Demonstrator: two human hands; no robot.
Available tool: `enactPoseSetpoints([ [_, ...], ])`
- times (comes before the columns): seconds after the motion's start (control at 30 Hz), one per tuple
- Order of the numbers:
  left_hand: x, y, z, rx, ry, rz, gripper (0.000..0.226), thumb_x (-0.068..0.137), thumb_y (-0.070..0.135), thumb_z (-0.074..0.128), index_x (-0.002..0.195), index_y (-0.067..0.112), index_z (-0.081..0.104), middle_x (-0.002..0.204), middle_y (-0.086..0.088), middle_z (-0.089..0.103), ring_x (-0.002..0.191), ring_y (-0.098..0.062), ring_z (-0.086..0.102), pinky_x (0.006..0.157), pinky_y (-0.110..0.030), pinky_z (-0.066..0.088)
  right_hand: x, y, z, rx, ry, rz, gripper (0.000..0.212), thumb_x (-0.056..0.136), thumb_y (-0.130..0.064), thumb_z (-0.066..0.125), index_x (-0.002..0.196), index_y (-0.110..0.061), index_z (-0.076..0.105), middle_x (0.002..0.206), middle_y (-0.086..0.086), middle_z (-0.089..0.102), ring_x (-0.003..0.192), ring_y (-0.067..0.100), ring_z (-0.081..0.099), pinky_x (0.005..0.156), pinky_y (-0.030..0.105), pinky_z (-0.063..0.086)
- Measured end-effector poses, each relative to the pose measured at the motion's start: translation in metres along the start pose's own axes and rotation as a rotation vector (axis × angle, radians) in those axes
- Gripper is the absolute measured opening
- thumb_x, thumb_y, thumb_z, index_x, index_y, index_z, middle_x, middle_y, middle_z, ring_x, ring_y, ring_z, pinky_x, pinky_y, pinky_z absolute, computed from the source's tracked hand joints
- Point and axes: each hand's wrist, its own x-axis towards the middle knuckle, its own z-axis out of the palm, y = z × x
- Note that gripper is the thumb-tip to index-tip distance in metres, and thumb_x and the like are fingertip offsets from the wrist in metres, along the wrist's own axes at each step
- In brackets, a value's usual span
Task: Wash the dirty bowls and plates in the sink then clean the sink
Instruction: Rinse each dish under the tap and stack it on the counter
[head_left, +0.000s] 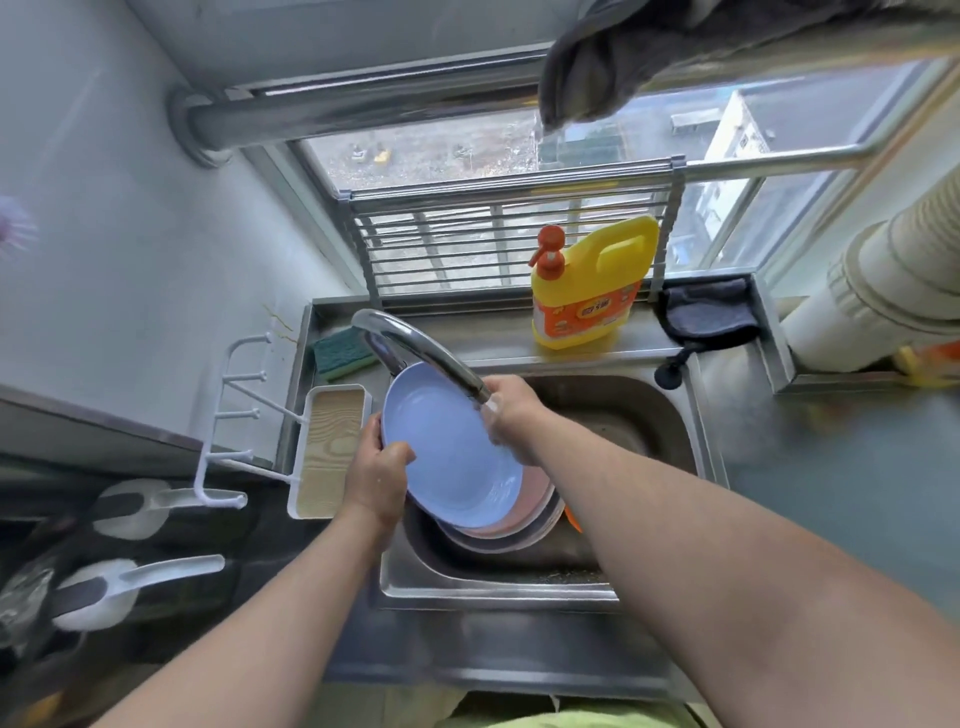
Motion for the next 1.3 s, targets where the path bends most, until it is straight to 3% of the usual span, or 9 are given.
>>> enactPoseSetpoints([
  [0.07, 0.002, 0.005, -0.002, -0.005, -0.033, 0.007, 0.051, 0.066, 0.020, 0.051, 0.109, 0.041, 0.066, 0.111, -0.013, 0.071, 0.106, -0.045, 0.067, 0.076, -0.051, 0.055, 0.000, 0.002, 0.005, 0.171, 0.048, 0.077, 0.032, 0.088, 0.004, 0.044, 0.072, -0.022, 0.054, 0.070, 0.005, 0.049, 0.060, 0.019, 0.040, 0.052, 0.028, 0.031],
  [0.17, 0.005, 0.011, -0.006, -0.012, -0.082, 0.008, 0.053, 0.065, 0.020, 0.050, 0.115, 0.031, 0.063, 0.112, -0.017, 0.070, 0.096, -0.038, 0.067, 0.072, -0.046, 0.054, -0.004, 0.004, 0.006, 0.335, 0.154, 0.141, 0.038, 0.090, 0.007, 0.041, 0.067, -0.020, 0.054, 0.057, 0.002, 0.051, 0.046, 0.016, 0.041, 0.042, 0.020, 0.032],
  [0.4, 0.019, 0.015, -0.006, 0.010, -0.199, 0.021, 0.038, 0.086, 0.005, 0.052, 0.112, 0.030, 0.065, 0.104, -0.011, 0.070, 0.086, -0.032, 0.066, 0.067, -0.040, 0.052, -0.025, 0.020, 0.000, 0.095, 0.325, 0.060, 0.016, 0.100, -0.023, 0.049, 0.095, -0.028, 0.064, 0.099, -0.003, 0.067, 0.091, 0.020, 0.062, 0.070, 0.032, 0.047],
  [0.5, 0.025, 0.011, -0.002, -0.006, -0.245, -0.026, 0.048, 0.096, -0.003, 0.045, 0.113, 0.037, 0.066, 0.107, -0.007, 0.073, 0.087, -0.030, 0.068, 0.066, -0.037, 0.052, -0.028, 0.039, -0.007, 0.016, 0.414, 0.107, 0.018, 0.104, -0.027, 0.041, 0.103, -0.027, 0.059, 0.105, 0.001, 0.065, 0.094, 0.023, 0.060, 0.080, 0.039, 0.052],
  [0.63, 0.033, -0.004, 0.005, -0.106, -0.257, -0.104, 0.054, 0.099, -0.002, 0.047, 0.128, 0.039, 0.064, 0.119, -0.005, 0.074, 0.101, -0.035, 0.071, 0.063, -0.035, 0.057, -0.034, 0.058, -0.012, -0.026, 0.487, 0.220, 0.018, 0.097, -0.018, 0.053, 0.109, -0.025, 0.042, 0.110, 0.004, 0.056, 0.086, 0.019, 0.054, 0.064, 0.034, 0.044],
  [0.83, 0.042, -0.017, 0.025, -0.250, -0.214, -0.227, 0.026, 0.112, 0.025, 0.048, 0.133, 0.035, 0.061, 0.124, -0.005, 0.075, 0.109, -0.037, 0.071, 0.089, -0.056, 0.060, -0.052, 0.082, -0.030, 0.276, 0.414, 0.268, 0.060, 0.092, -0.033, 0.064, 0.146, -0.024, 0.042, 0.134, 0.004, 0.056, 0.112, 0.026, 0.058, 0.091, 0.041, 0.052],
  [0.97, 0.041, -0.027, 0.043, -0.281, -0.238, -0.285, 0.031, 0.111, 0.044, 0.044, 0.132, 0.030, 0.062, 0.121, -0.003, 0.077, 0.110, -0.038, 0.073, 0.084, -0.056, 0.061, -0.065, 0.092, -0.041, 0.407, 0.338, 0.142, 0.035, 0.104, -0.026, 0.058, 0.138, -0.022, 0.058, 0.120, -0.003, 0.070, 0.105, 0.016, 0.067, 0.077, 0.032, 0.055],
  [1.17, 0.025, -0.037, 0.078, -0.419, -0.394, -0.592, 0.053, 0.106, 0.060, 0.039, 0.138, 0.025, 0.062, 0.122, -0.008, 0.077, 0.114, -0.038, 0.072, 0.091, -0.058, 0.059, -0.079, 0.111, -0.055, 0.457, 0.472, -0.017, 0.027, 0.108, -0.051, 0.043, 0.124, -0.050, 0.064, 0.118, -0.016, 0.074, 0.114, 0.013, 0.069, 0.095, 0.044, 0.057],
  [1.3, 0.021, -0.035, 0.087, -0.427, -0.470, -0.684, 0.065, 0.104, 0.069, 0.037, 0.133, 0.022, 0.070, 0.127, -0.013, 0.075, 0.121, -0.042, 0.067, 0.106, -0.060, 0.052, -0.084, 0.121, -0.068, 0.450, 0.544, 0.017, 0.030, 0.111, -0.044, 0.039, 0.118, -0.035, 0.067, 0.113, -0.005, 0.075, 0.113, 0.022, 0.069, 0.090, 0.040, 0.056],
])
